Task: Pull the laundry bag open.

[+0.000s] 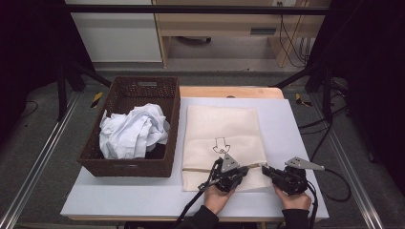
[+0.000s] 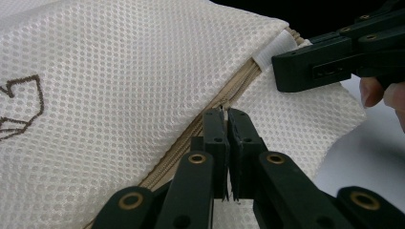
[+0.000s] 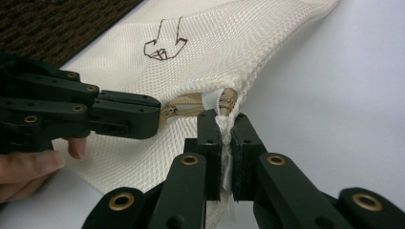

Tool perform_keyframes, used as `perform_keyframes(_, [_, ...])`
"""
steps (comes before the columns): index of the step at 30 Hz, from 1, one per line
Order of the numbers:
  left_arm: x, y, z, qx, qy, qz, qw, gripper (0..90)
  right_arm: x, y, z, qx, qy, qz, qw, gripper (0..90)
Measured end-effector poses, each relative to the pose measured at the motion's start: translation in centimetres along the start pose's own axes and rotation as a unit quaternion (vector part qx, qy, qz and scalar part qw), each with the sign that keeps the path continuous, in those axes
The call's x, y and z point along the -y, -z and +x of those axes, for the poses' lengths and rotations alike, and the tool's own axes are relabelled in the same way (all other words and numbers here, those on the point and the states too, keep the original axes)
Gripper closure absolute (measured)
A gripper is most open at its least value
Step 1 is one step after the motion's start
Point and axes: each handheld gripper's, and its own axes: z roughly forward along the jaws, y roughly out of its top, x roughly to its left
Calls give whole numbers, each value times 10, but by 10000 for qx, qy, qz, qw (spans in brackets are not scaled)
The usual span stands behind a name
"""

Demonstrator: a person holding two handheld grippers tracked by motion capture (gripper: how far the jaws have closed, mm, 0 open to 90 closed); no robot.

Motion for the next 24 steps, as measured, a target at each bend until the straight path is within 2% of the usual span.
perform_keyframes(10, [-5, 7, -2, -76, -112, 6, 9999, 865, 0, 1, 1, 58, 47, -42, 10000, 850])
perform_keyframes(13, [-5, 6, -2, -111, -58, 28, 9999, 865, 0, 0, 2, 115, 53, -35, 9999, 851])
perform_keyframes(20, [-4, 4, -1, -143, -92, 109, 9998, 866, -1, -1, 3, 145, 42, 28, 9999, 851])
perform_keyframes(24, [-4, 6, -2, -144, -83, 48, 9998, 866, -1, -1, 3, 132, 35, 6, 9999, 851])
